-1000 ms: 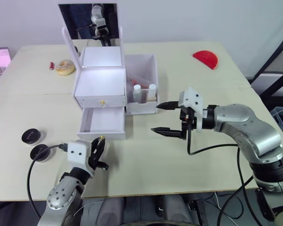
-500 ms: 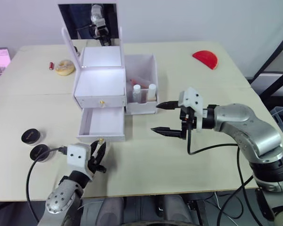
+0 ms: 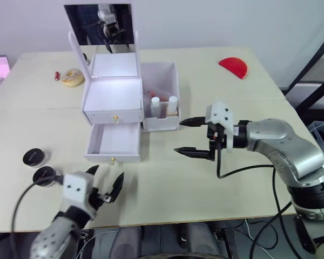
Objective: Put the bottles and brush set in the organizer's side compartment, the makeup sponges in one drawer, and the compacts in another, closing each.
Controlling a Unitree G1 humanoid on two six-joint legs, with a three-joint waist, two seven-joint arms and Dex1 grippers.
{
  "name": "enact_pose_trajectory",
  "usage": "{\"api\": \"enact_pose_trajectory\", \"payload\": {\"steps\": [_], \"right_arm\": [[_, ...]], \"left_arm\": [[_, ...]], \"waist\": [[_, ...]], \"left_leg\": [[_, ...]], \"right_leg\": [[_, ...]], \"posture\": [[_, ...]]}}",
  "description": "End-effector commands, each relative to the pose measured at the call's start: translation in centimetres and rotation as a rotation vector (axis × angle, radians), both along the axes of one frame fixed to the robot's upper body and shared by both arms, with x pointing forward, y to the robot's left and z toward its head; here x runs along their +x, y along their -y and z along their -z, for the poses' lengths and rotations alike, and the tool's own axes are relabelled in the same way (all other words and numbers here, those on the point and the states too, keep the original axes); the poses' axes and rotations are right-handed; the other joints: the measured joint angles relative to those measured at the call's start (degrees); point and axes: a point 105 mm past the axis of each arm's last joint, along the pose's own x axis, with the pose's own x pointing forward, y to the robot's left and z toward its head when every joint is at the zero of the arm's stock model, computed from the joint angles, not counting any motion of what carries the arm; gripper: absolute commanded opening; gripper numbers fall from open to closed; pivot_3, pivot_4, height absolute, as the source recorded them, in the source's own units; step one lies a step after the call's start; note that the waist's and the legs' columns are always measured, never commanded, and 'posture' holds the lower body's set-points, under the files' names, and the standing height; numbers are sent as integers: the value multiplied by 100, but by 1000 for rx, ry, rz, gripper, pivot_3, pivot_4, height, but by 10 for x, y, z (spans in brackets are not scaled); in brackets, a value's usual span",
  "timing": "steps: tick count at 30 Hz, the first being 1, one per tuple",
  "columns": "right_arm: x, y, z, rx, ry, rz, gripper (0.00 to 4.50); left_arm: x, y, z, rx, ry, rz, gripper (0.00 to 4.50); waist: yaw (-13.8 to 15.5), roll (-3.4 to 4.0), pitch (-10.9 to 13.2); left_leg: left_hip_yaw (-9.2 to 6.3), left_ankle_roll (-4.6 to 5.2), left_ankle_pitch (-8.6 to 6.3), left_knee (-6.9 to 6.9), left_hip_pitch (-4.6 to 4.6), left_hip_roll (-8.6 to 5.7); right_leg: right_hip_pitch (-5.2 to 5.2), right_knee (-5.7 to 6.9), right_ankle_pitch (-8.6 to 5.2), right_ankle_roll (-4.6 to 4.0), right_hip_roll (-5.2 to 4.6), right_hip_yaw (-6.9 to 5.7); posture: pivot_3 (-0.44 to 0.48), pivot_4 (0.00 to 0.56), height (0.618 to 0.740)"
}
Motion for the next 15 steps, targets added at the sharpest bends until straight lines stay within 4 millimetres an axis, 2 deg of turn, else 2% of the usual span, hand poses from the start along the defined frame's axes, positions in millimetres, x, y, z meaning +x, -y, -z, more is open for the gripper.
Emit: {"api": "enact_pose_trajectory", "payload": {"steps": [1,4,9,11,15], "right_arm": [[-1,22,-12,31,30,26,4500],[0,42,-13,46,36,58,4500],[0,88,-8,20,48,117,4500],[-1,106,-5,8,50,153,4500],[-8,137,2,-22,31,222,4500]], "left_arm": [[-16,-18,-27,26,26,73,4477],[-29,-50,-39,59,-7,108,4477],[-41,-142,-67,119,-61,-6,4477],[-43,-169,-78,141,-42,-56,4477],[-41,-200,-92,179,-32,-85,4477]], "waist": [[14,-2,-1],[0,-3,-1],[-28,-1,1],[-38,0,1],[-38,-2,-1]], "left_leg": [[0,0,0,2,0,0],[0,-1,-1,10,-5,0],[13,-1,-1,15,-4,1],[14,-1,-1,15,-2,4],[31,-2,-1,15,-5,4]], "right_leg": [[0,-1,-1,0,0,-1],[-1,-4,-2,1,-1,-3],[-12,-5,-3,2,-5,-2],[-29,-8,-3,2,-4,-5],[-20,-13,-2,1,-11,0]], "posture": [[0,150,739],[0,150,739],[0,150,739],[0,150,739],[0,150,739]]}}
